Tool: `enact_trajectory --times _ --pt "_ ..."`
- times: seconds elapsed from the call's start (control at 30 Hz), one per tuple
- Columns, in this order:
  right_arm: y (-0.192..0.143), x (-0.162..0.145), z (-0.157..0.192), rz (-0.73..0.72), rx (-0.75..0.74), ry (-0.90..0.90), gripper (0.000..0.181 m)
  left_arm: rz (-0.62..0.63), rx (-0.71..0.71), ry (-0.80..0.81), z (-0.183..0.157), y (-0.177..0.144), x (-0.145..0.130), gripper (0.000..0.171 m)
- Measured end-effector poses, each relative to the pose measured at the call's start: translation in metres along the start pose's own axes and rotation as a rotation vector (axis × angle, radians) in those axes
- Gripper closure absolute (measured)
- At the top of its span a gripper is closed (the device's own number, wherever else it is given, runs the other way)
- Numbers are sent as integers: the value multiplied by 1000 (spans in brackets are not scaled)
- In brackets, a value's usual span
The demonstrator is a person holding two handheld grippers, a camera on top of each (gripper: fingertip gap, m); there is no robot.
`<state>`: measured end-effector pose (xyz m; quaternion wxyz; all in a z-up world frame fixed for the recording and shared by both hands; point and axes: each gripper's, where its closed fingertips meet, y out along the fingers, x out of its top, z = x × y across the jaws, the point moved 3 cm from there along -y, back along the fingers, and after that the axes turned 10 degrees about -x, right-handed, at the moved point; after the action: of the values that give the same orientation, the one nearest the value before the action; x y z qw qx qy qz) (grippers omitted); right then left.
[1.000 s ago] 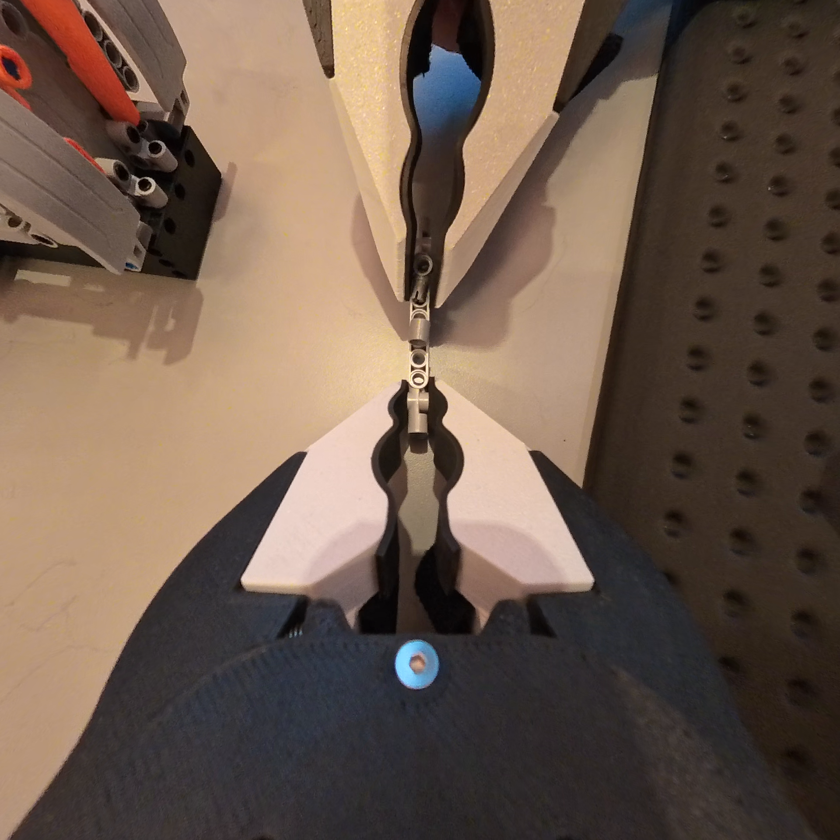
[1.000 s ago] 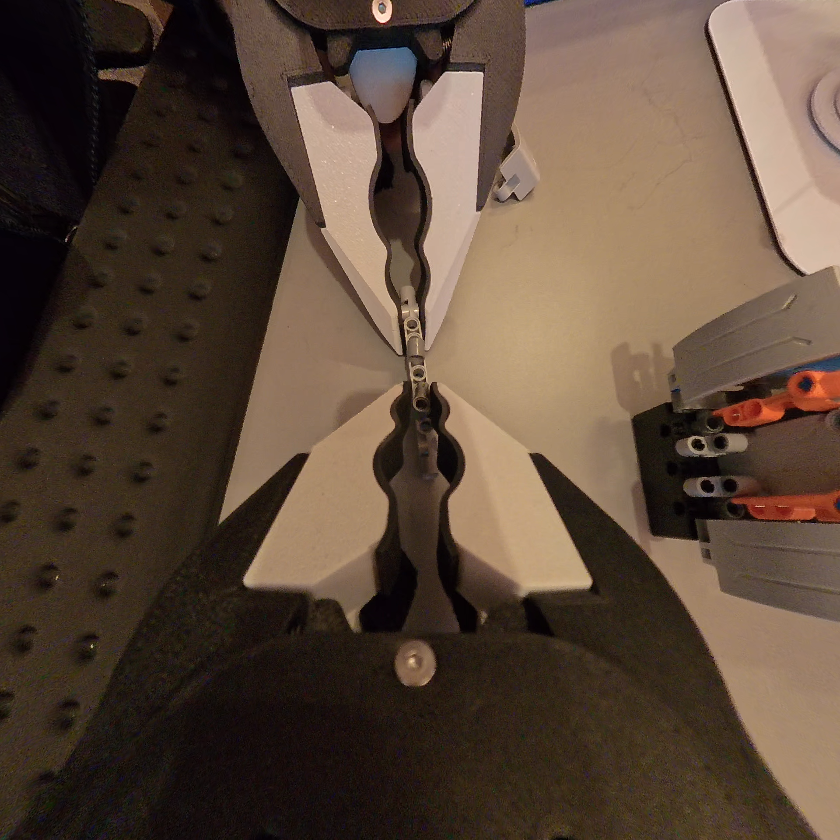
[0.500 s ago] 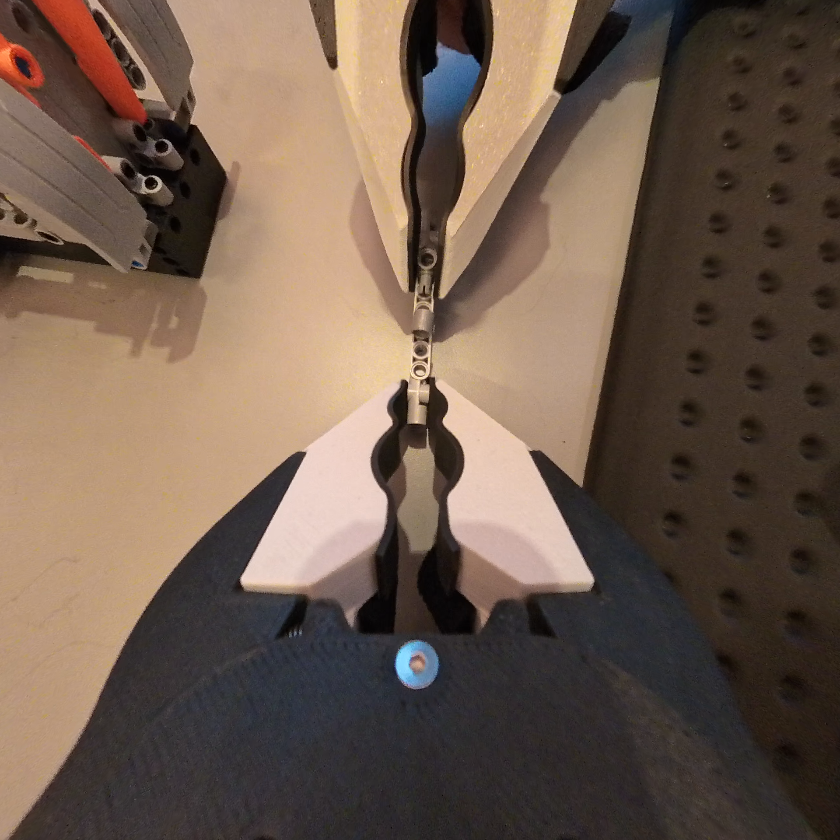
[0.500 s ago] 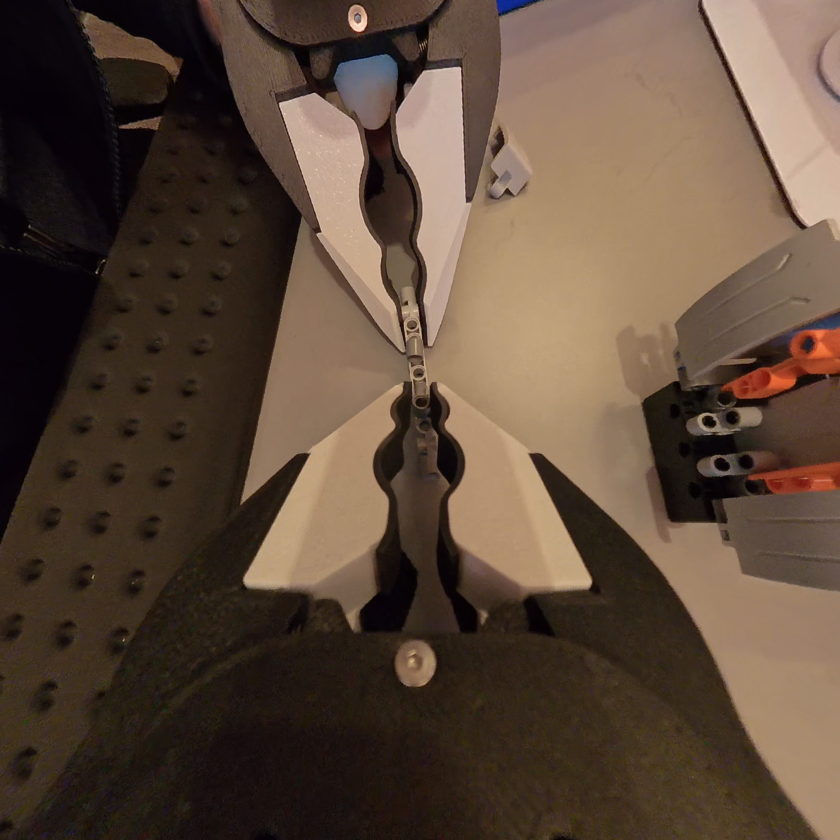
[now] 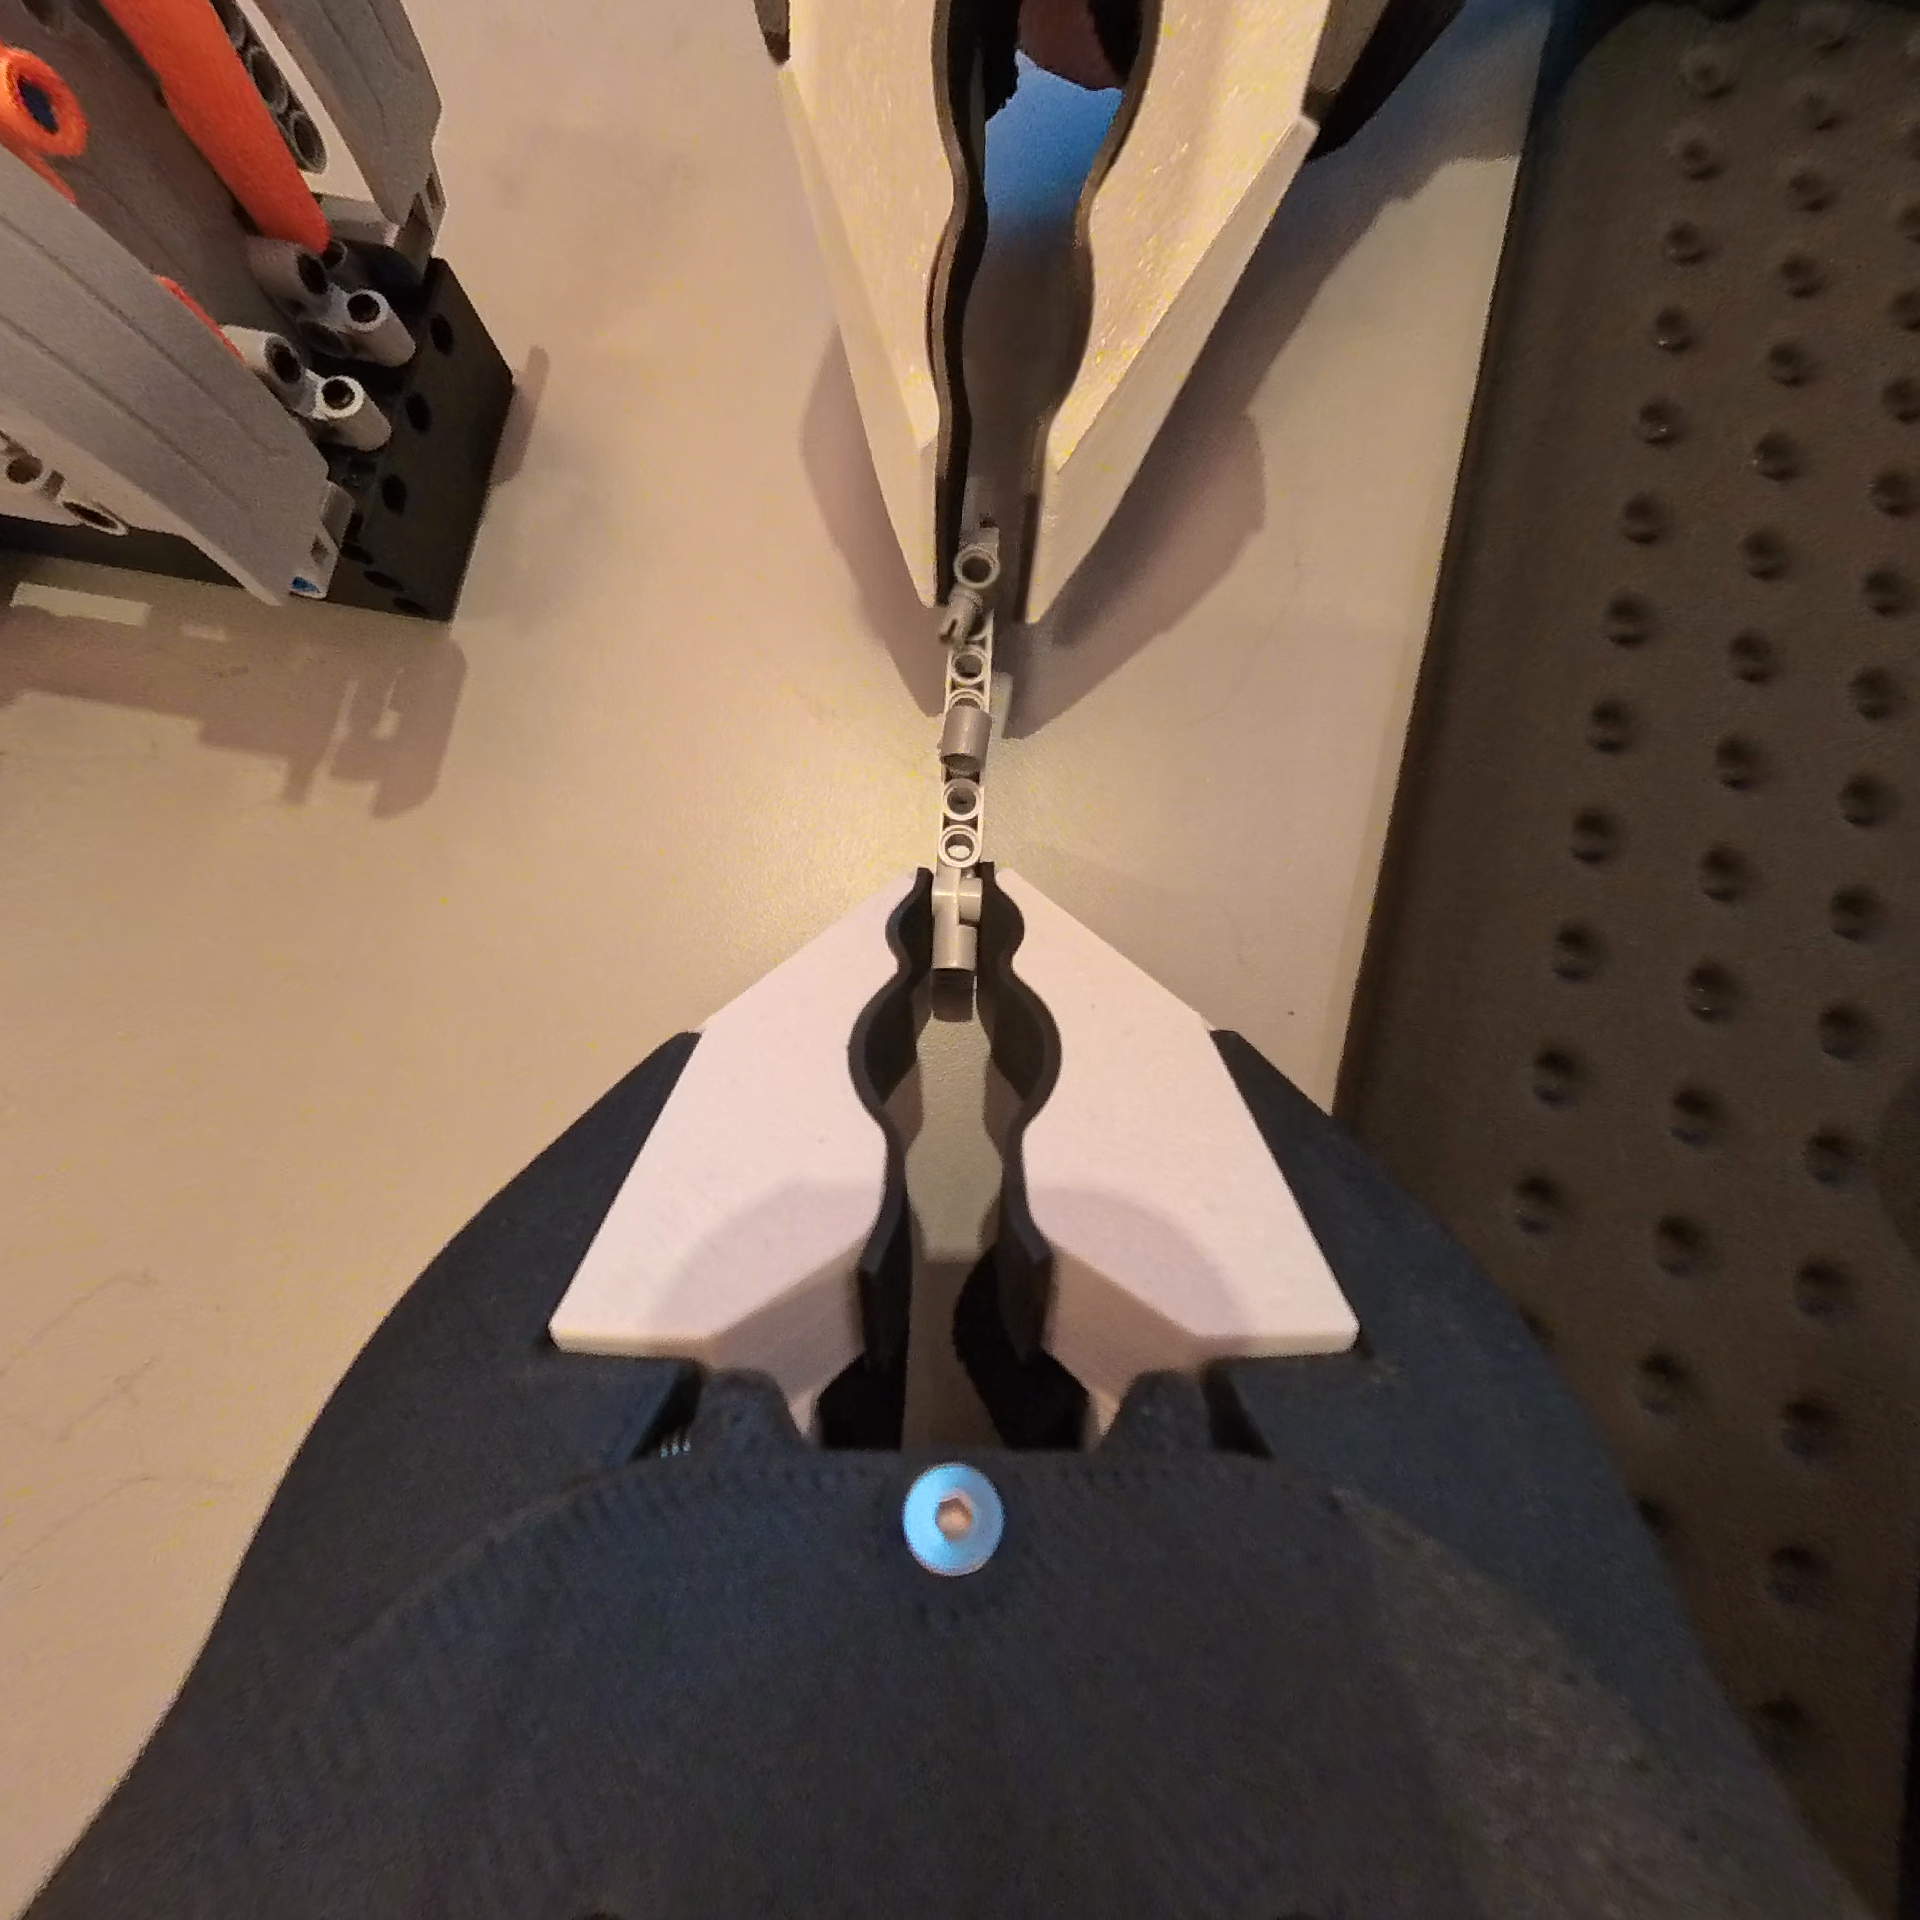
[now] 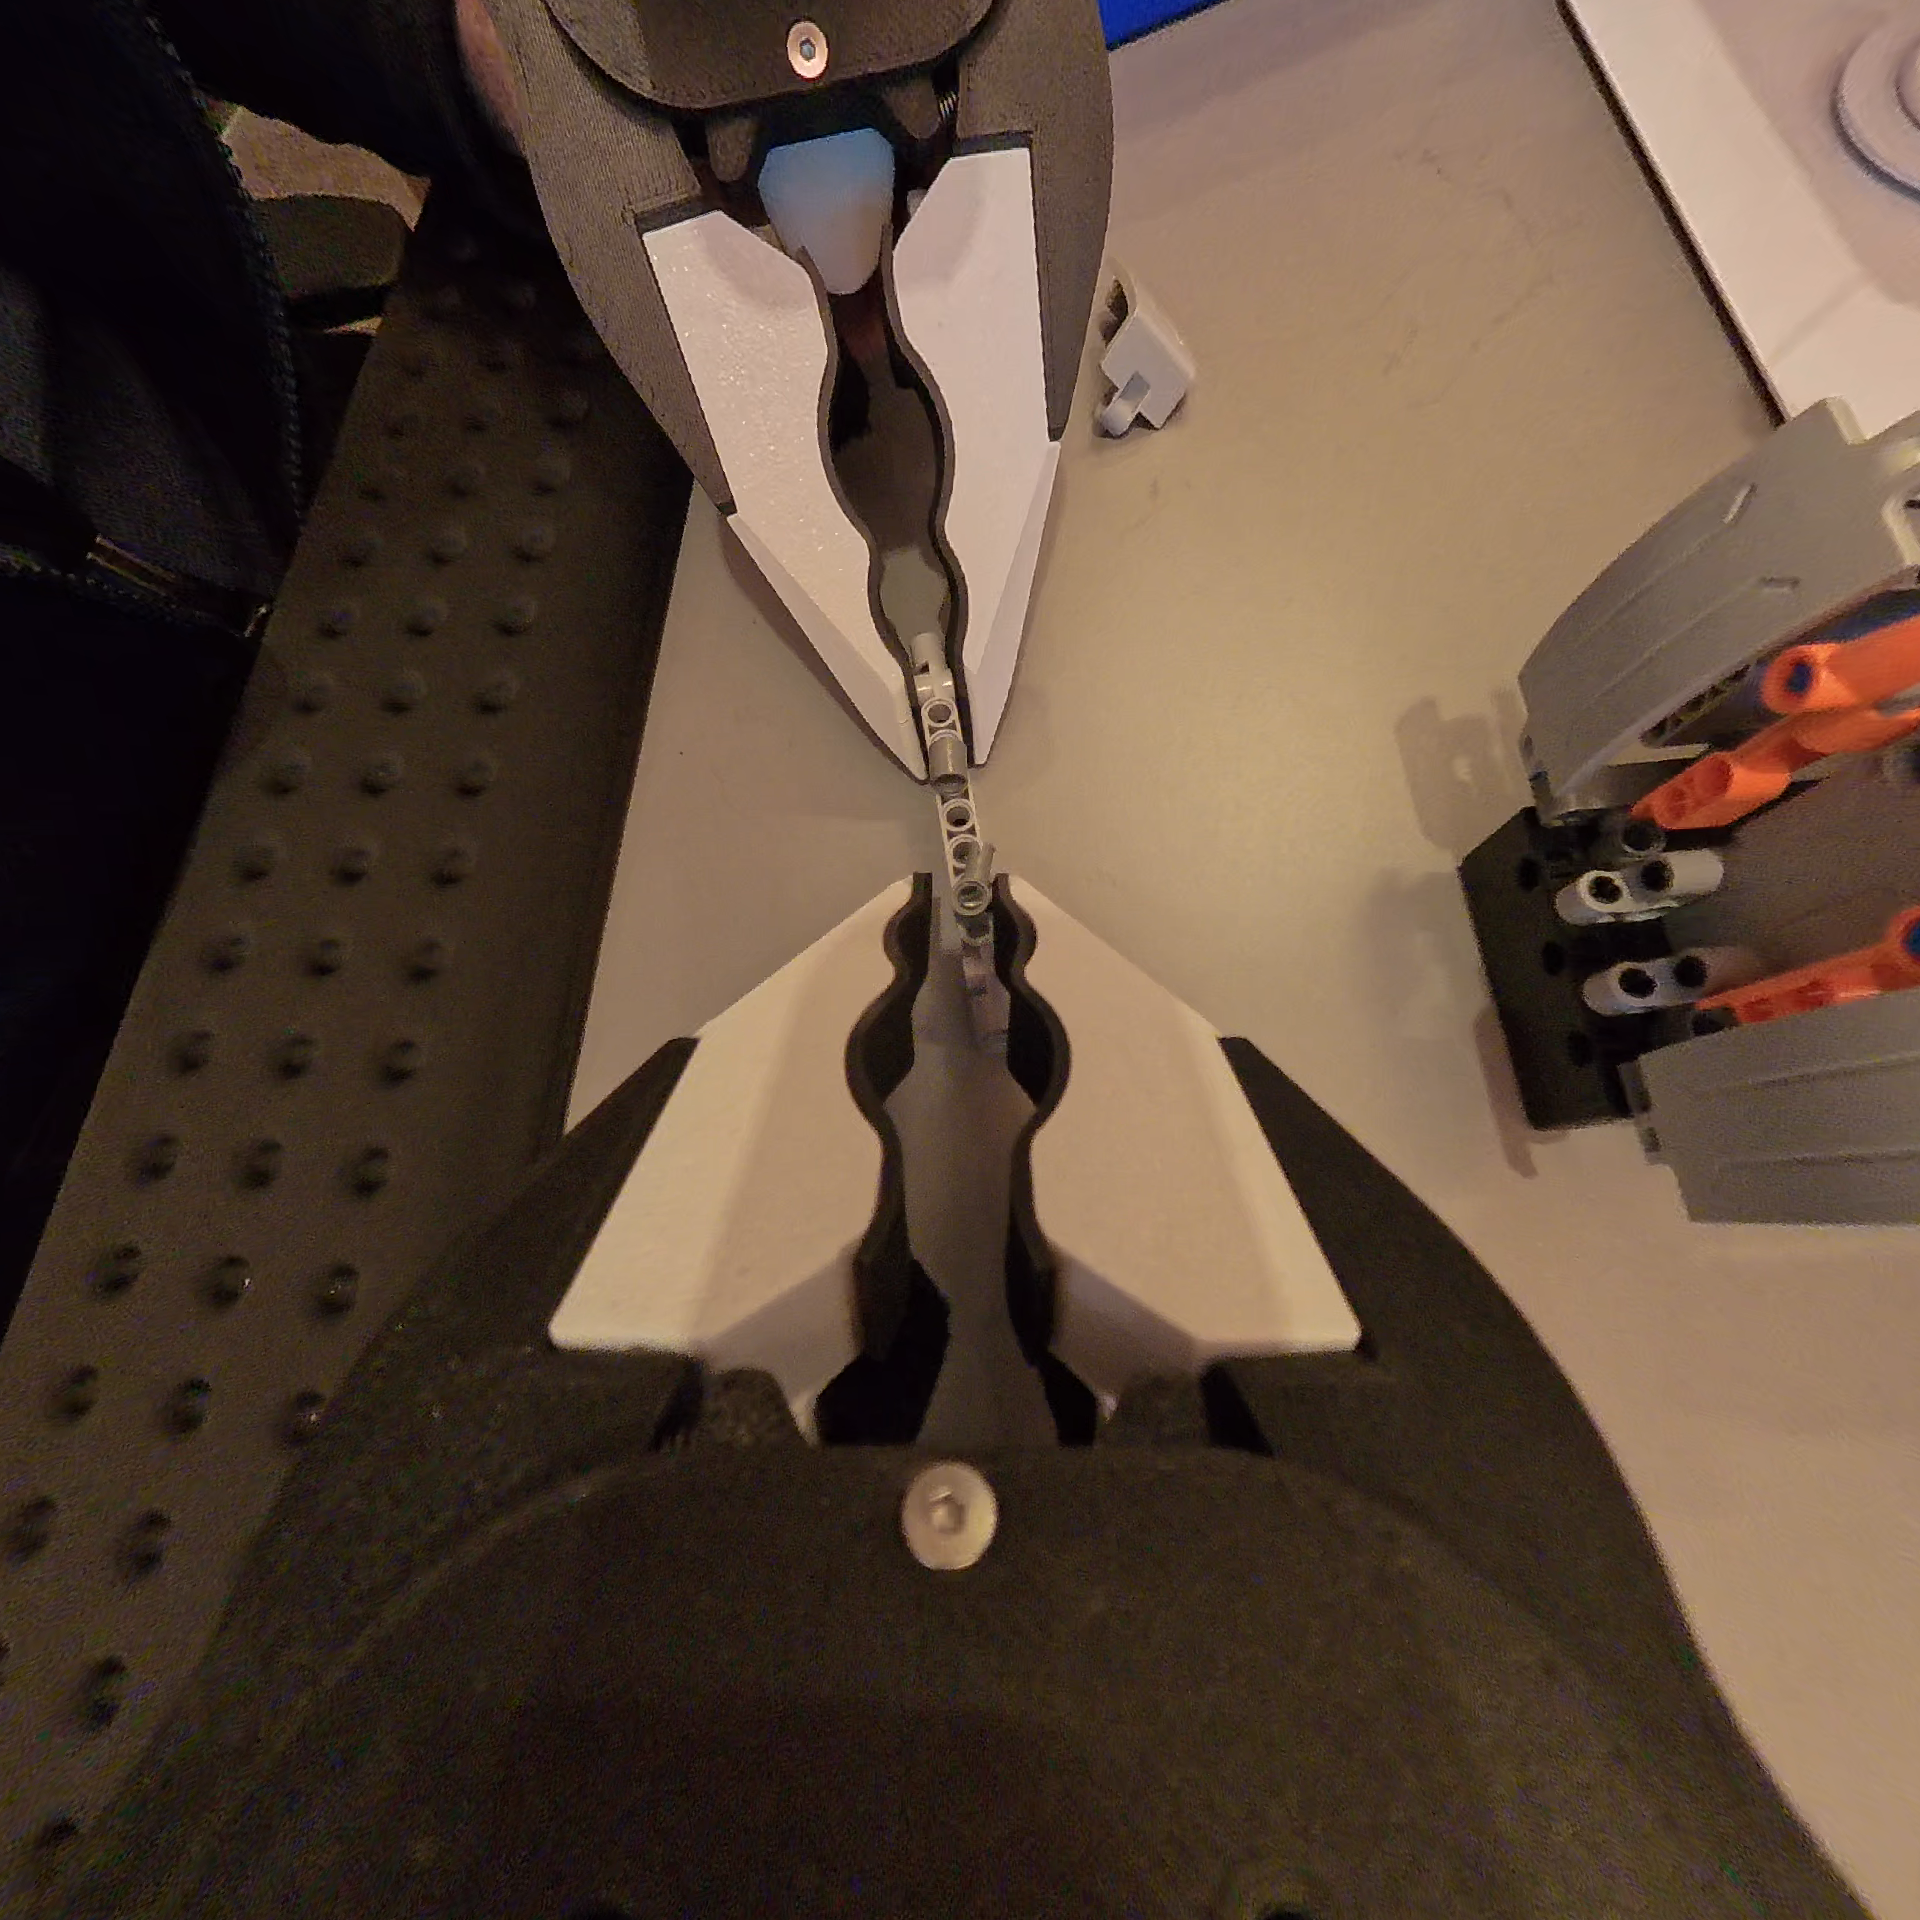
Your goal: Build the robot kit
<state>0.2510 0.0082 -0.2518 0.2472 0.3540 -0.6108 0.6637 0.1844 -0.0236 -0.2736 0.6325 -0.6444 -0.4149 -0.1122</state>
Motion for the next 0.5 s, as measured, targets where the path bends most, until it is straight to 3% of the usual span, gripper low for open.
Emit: enact_trajectory --times 0.3,0.5 --pt "-1 1 0 5 -20 -36 176 0 2 4 0 0 0 166" --pt "-6 8 2 -3 -30 -53 176 -35 8 16 0 -6 6 135"
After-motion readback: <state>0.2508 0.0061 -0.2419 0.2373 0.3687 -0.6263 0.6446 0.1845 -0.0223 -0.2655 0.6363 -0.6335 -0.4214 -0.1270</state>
